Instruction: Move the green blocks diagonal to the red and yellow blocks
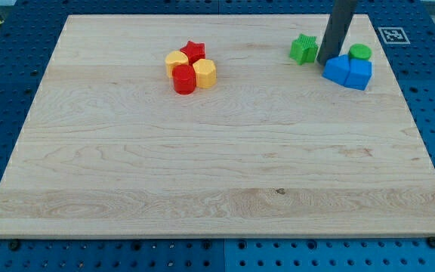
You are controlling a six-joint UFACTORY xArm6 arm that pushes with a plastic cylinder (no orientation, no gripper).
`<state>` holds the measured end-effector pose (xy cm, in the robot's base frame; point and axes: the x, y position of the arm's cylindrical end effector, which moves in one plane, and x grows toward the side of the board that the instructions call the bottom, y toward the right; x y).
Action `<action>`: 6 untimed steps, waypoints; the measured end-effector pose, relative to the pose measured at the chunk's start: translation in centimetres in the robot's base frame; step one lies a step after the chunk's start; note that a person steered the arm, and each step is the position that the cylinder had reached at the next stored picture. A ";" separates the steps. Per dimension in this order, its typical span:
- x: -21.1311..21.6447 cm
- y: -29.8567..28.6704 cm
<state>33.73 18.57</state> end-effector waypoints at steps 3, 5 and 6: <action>-8.2 1.9; -2.3 10.0; -0.9 6.3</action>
